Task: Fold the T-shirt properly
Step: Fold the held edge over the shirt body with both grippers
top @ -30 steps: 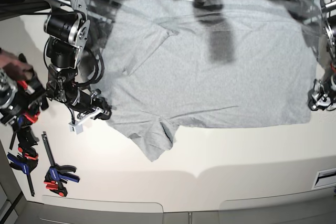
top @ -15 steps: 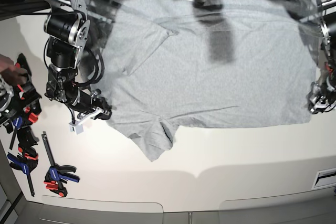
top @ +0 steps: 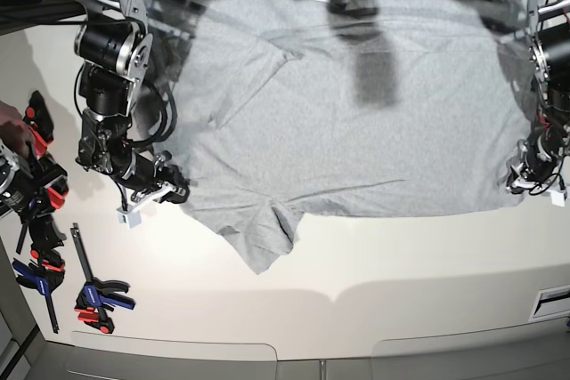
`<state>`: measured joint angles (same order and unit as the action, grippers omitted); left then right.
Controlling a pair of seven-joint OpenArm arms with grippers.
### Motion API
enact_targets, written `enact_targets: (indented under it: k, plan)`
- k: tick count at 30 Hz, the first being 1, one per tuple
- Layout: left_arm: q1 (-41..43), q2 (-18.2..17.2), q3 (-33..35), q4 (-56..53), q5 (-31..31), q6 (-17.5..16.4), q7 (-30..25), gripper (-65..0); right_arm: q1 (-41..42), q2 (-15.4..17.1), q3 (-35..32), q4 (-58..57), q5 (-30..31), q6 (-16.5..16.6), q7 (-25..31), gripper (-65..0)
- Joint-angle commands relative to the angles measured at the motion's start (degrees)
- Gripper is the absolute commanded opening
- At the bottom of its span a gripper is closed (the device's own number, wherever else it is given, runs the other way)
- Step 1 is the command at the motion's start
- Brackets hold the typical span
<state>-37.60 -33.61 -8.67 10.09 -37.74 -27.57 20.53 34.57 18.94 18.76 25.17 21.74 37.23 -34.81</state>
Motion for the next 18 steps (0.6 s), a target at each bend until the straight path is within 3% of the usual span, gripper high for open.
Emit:
enact_targets:
  k: [1,3,5,9,14,16,18]
  plan:
    - [-1.4,-1.7,-0.1,0.9,-2.3,-0.5,-0.8,-65.0,1.6,0.8,0.0,1.6,2.0,1.7,-0.7,-65.0]
    - [-1.3,-2.6,-0.3,1.5,-4.8,-2.5,0.7,-65.0,1.6,0.9,0.0,4.3,5.0,2.8,-3.4,-65.0]
    - [-1.1,-3.7,-0.3,3.0,-5.6,-7.0,2.8,-65.0,1.4,0.9,0.0,8.0,6.6,2.8,-6.7,-65.0]
    - [0.5,-6.4,-0.3,8.5,-12.4,-11.8,11.1,-65.0,1.2,1.0,0.0,16.3,10.3,2.8,-15.1,-65.0]
    - [6.3,-8.5,-0.3,17.6,-18.4,-12.4,20.7,-65.0,-1.5,1.1,0.0,28.4,22.0,2.8,-29.2,-65.0]
    - [9.7,-9.5,-0.3,21.5,-19.5,-12.4,22.1,-65.0,-3.9,1.1,0.5,34.1,25.2,2.8,-35.0,-65.0]
    - [13.6,-10.8,-0.4,25.0,-21.0,-12.4,22.4,-65.0,-7.2,1.6,1.2,38.7,26.8,2.8,-36.8,-65.0]
